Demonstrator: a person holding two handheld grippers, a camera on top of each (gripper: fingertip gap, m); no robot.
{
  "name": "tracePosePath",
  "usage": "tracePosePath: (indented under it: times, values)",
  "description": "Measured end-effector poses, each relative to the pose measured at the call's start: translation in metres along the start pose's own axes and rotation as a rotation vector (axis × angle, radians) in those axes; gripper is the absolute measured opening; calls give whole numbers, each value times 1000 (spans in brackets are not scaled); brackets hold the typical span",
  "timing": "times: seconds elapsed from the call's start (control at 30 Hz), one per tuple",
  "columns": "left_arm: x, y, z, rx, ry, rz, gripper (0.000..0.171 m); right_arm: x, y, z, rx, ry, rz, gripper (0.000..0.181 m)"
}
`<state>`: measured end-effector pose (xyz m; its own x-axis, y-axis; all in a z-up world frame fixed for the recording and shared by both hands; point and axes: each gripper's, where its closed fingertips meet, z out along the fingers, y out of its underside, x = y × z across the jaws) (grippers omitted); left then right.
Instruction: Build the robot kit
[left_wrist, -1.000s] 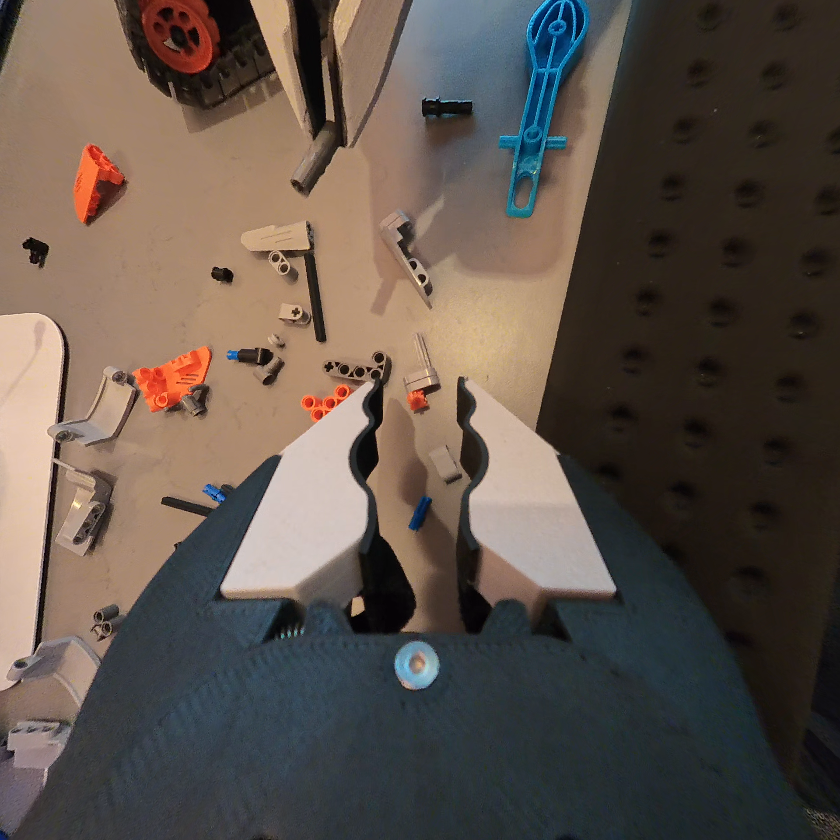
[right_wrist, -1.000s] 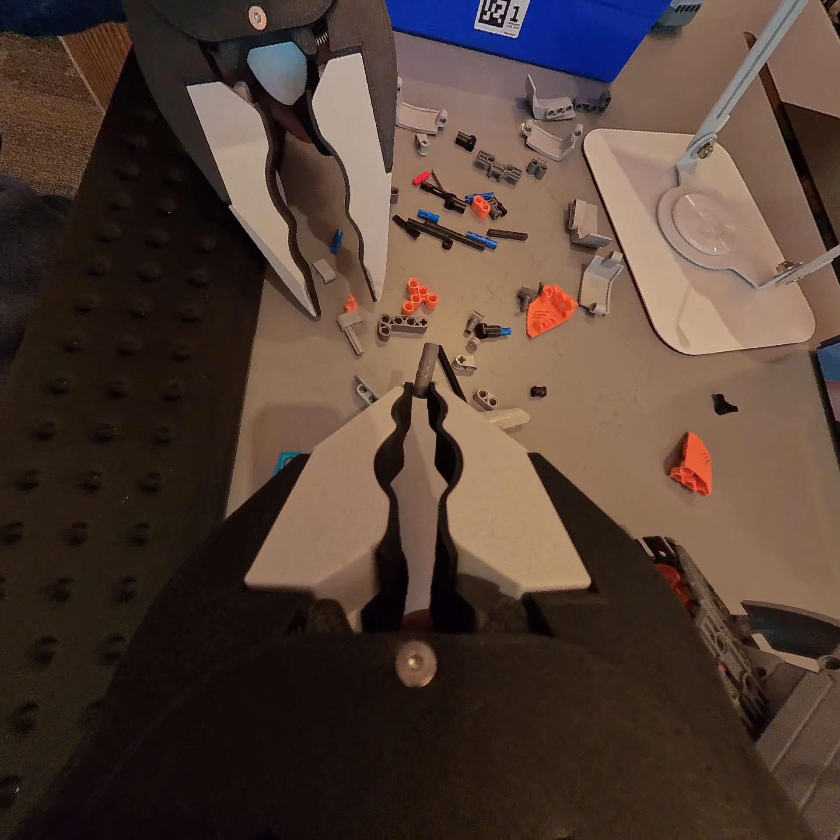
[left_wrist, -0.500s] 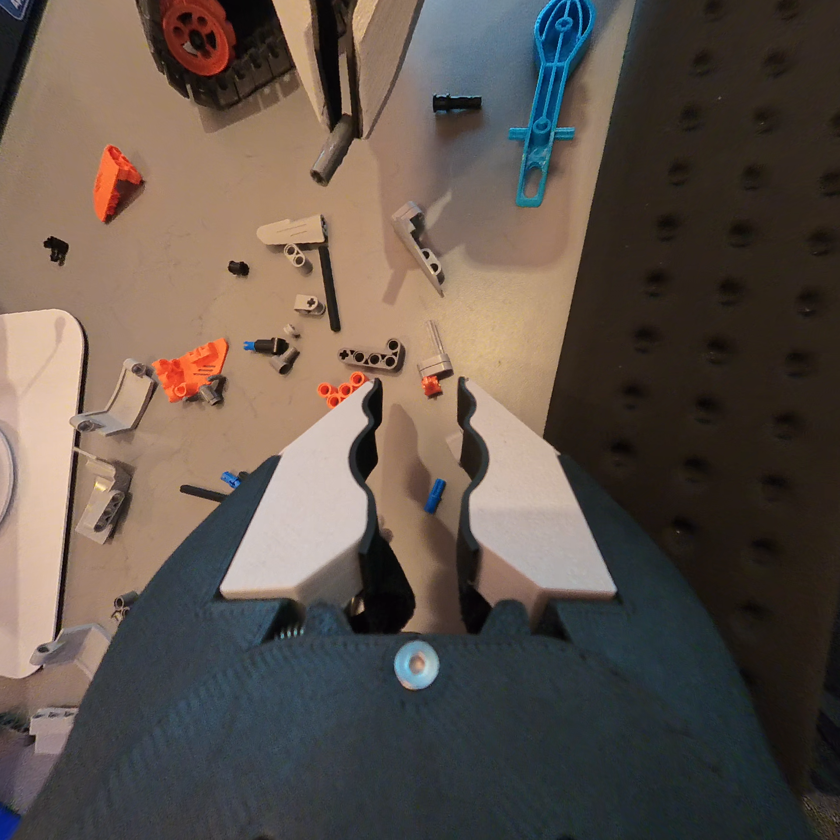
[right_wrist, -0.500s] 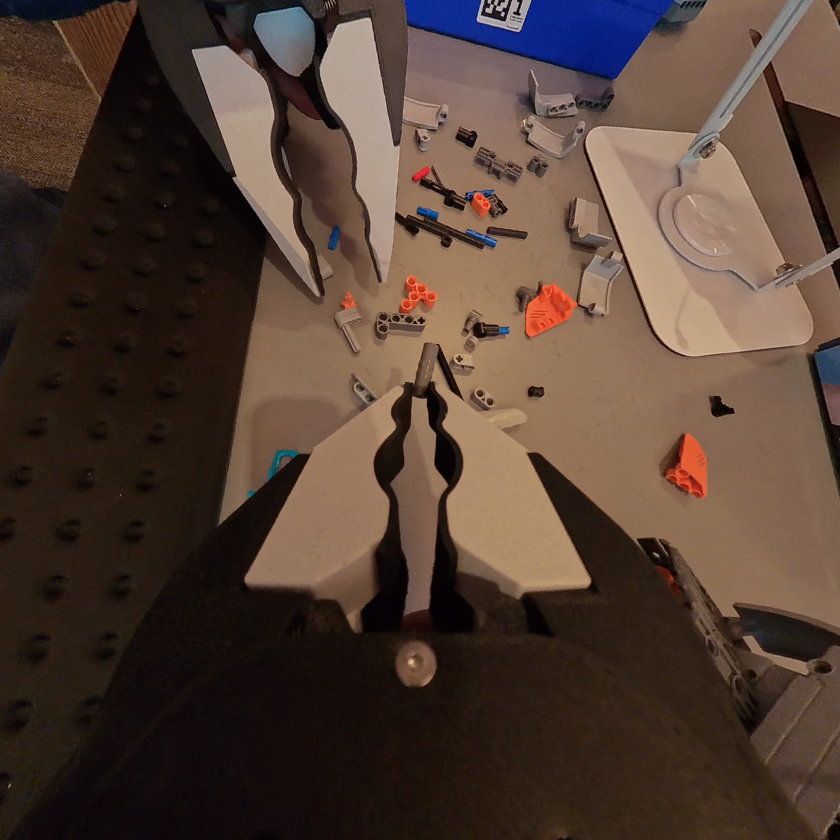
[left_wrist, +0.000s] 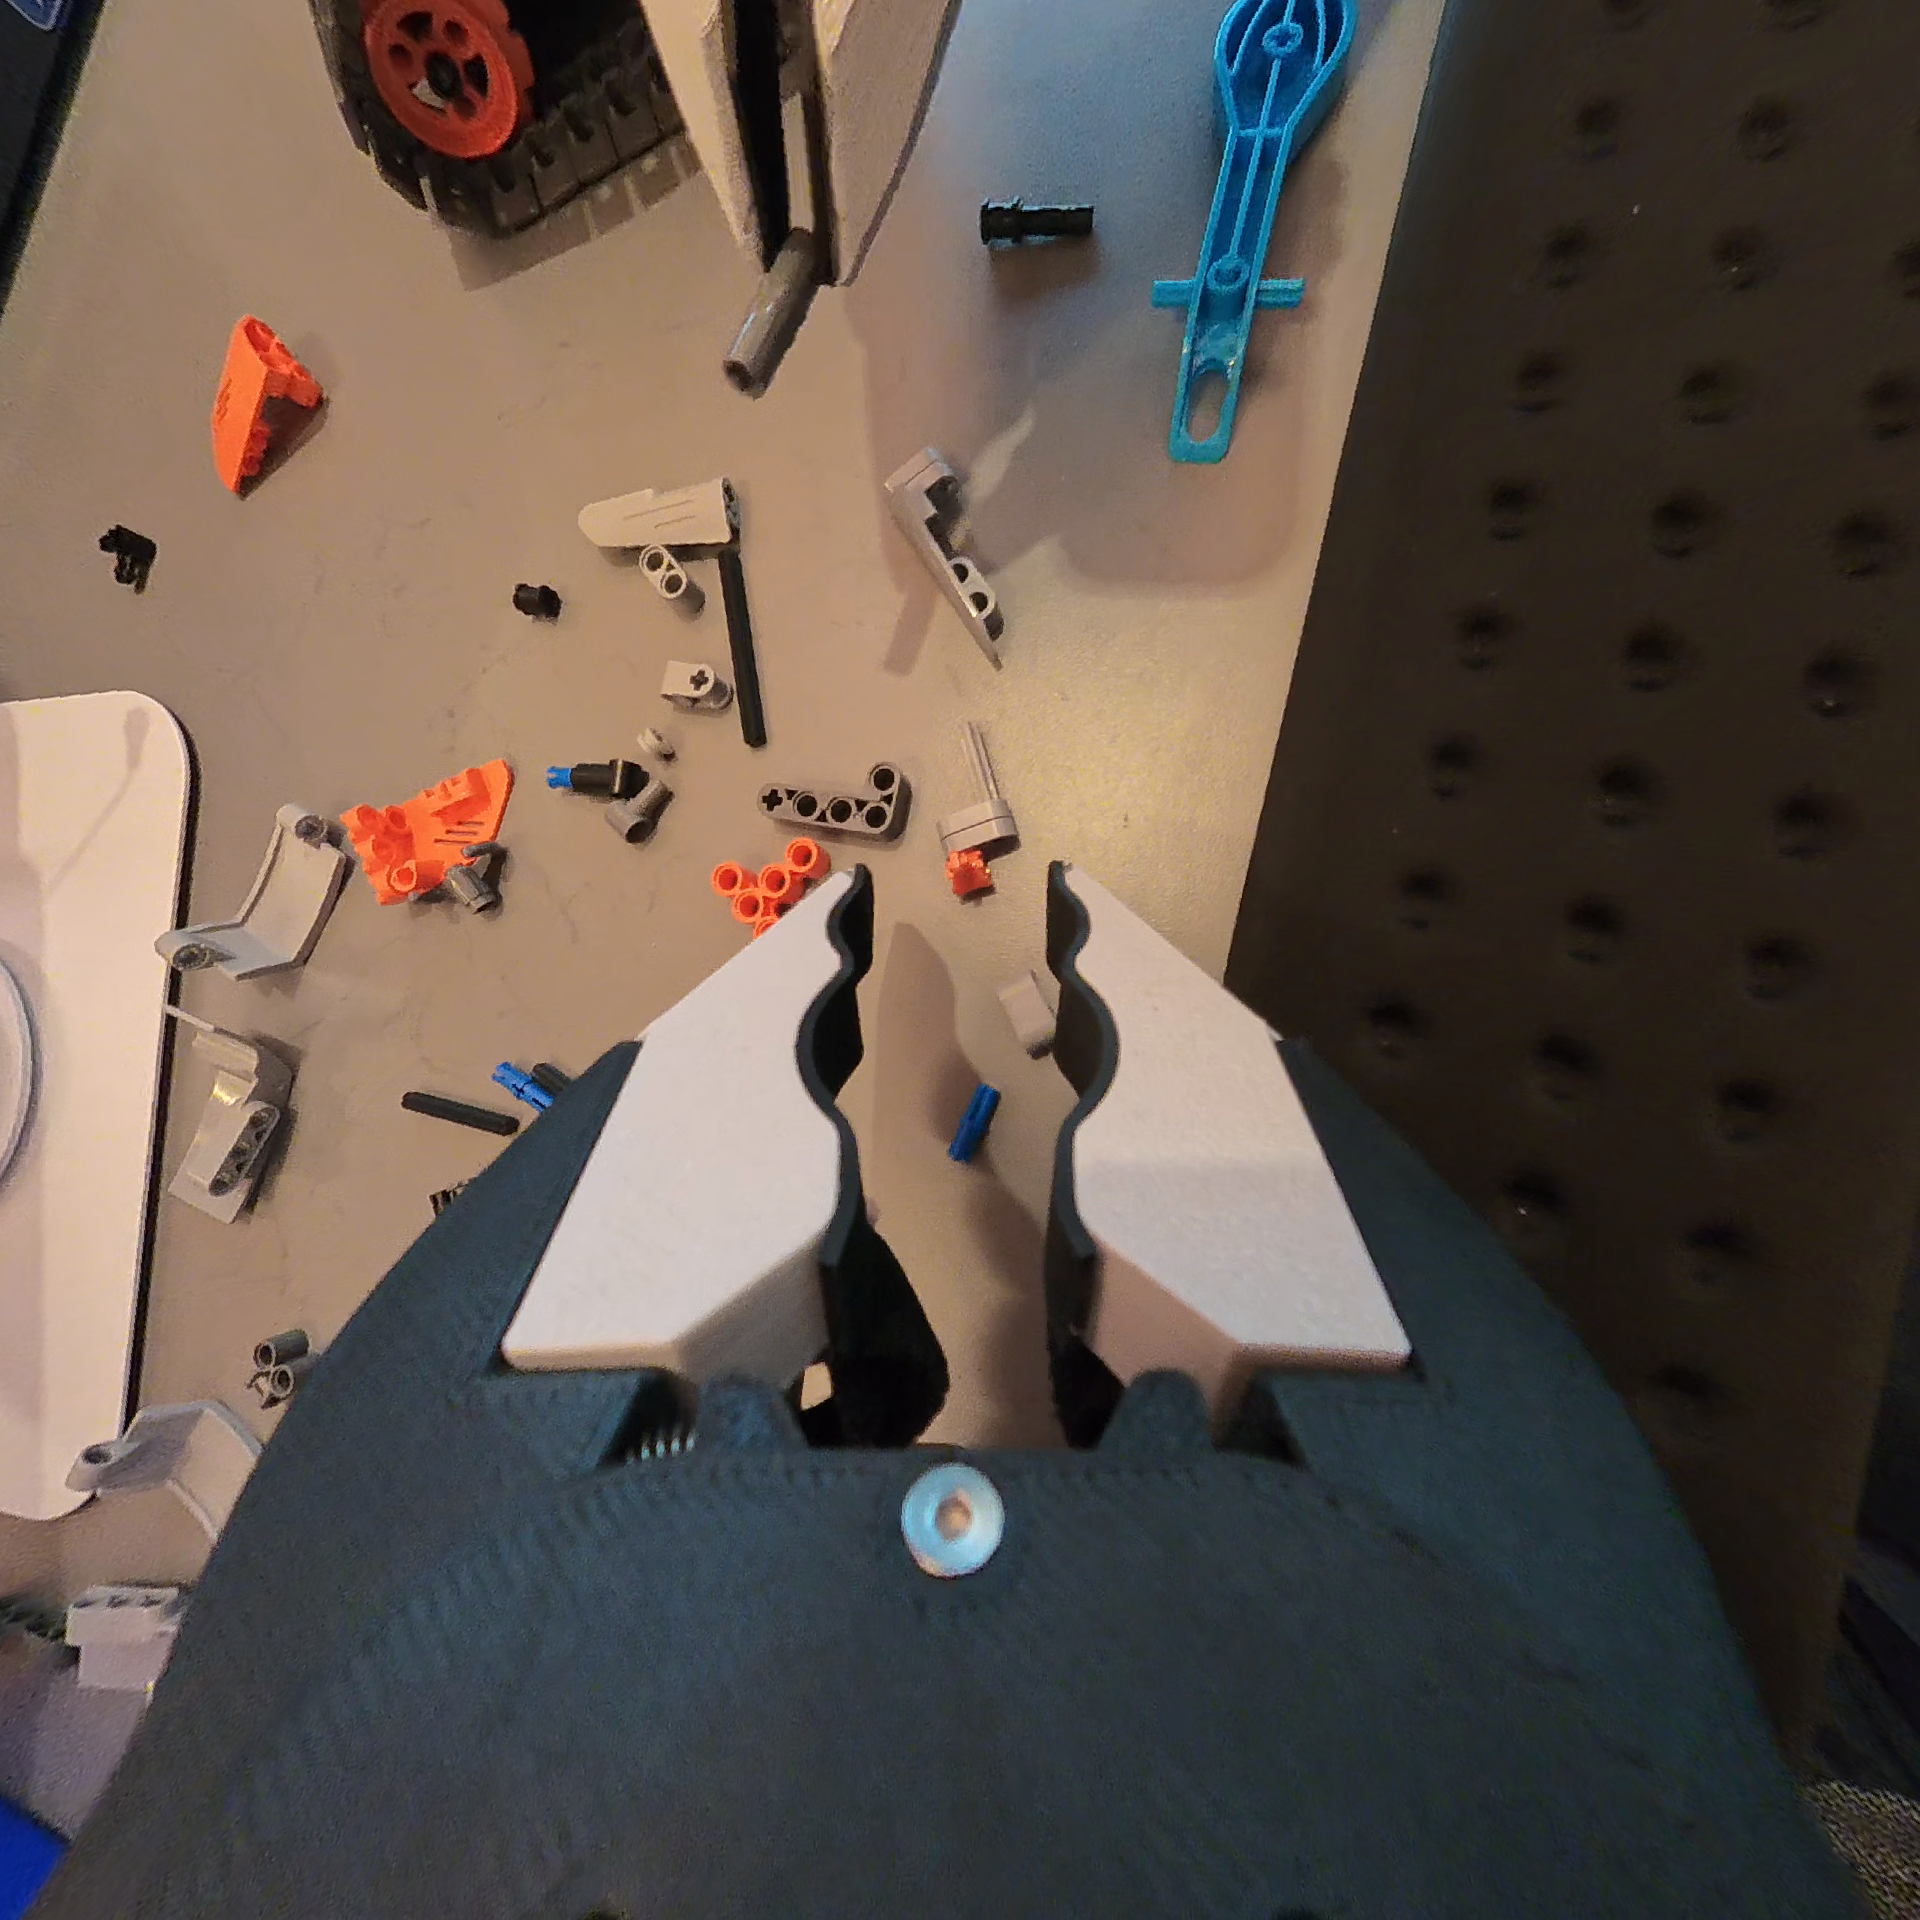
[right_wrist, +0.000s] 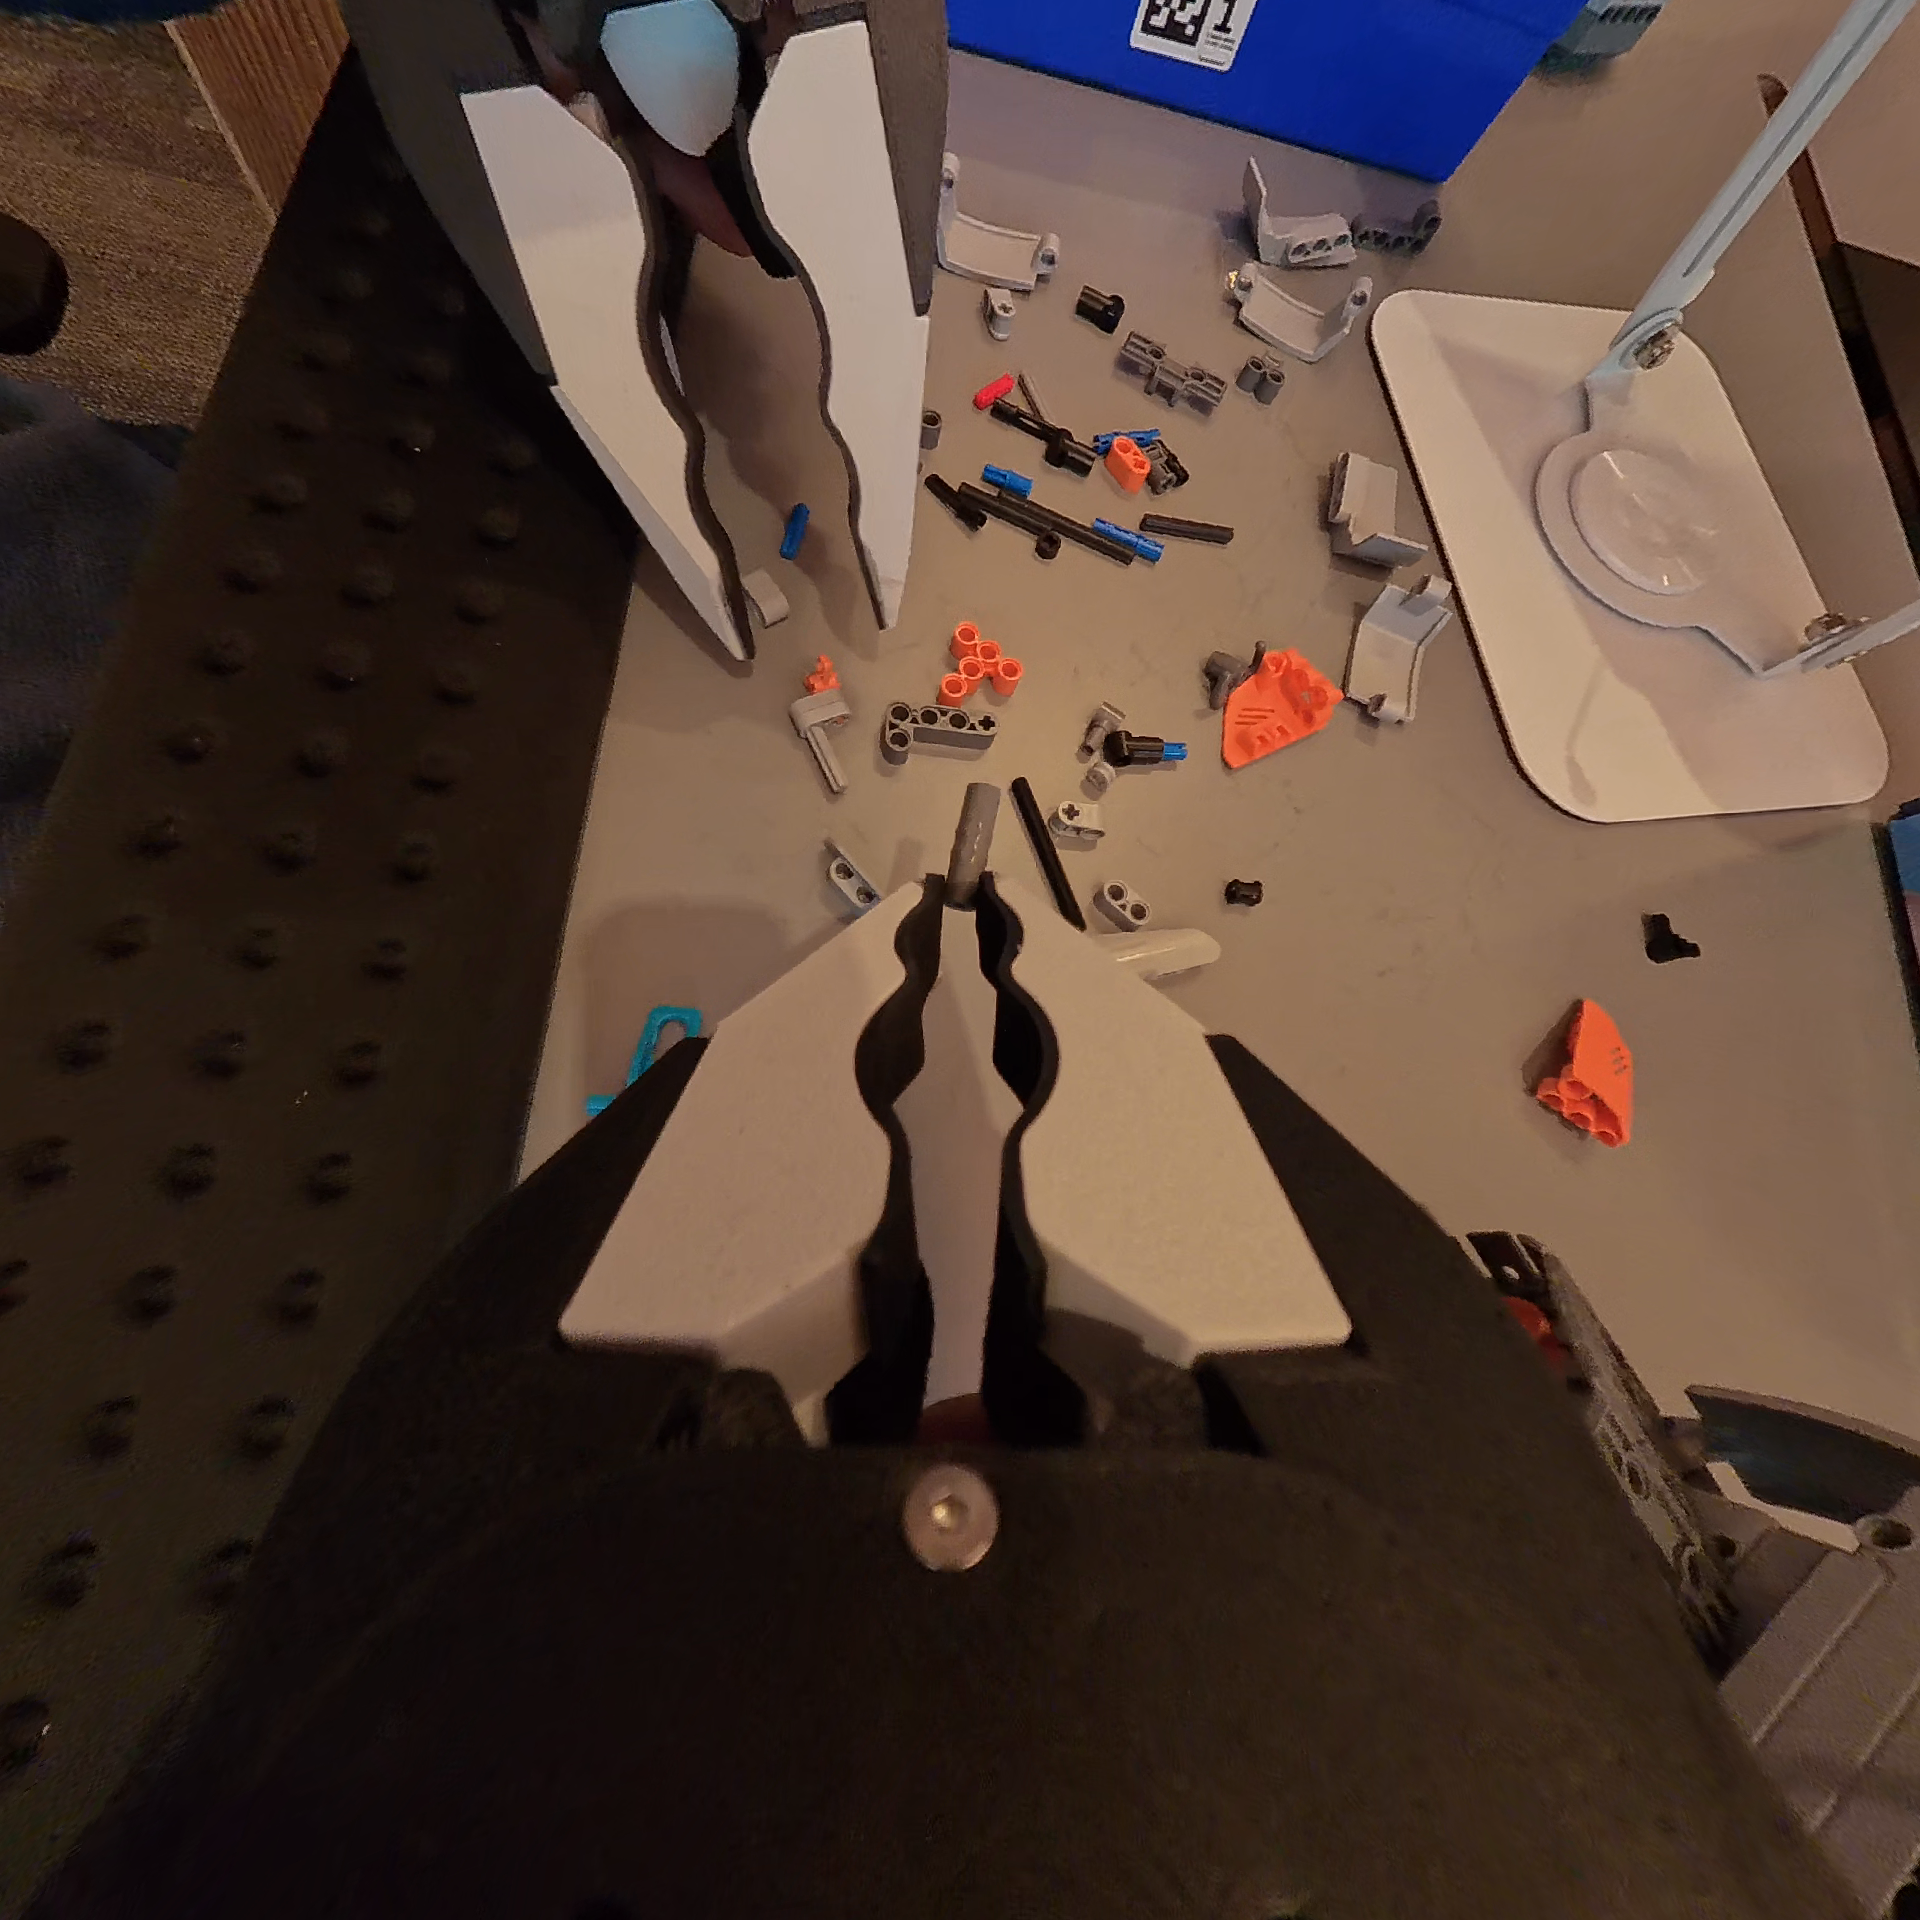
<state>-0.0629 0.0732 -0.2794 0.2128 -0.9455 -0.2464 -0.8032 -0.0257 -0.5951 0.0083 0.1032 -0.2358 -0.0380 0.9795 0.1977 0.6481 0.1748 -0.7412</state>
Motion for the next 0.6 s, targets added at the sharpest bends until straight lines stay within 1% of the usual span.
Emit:
tracePosePath:
  times: [0.37, 0.6]
  values:
    - [0, -3, 1, 10, -14, -13, 30, -5, 4, 1, -7, -33, -6, 4]
    - [-3, 1, -4, 5, -34, -29, 31, -8, 9, 1, -23, -59, -6, 4]
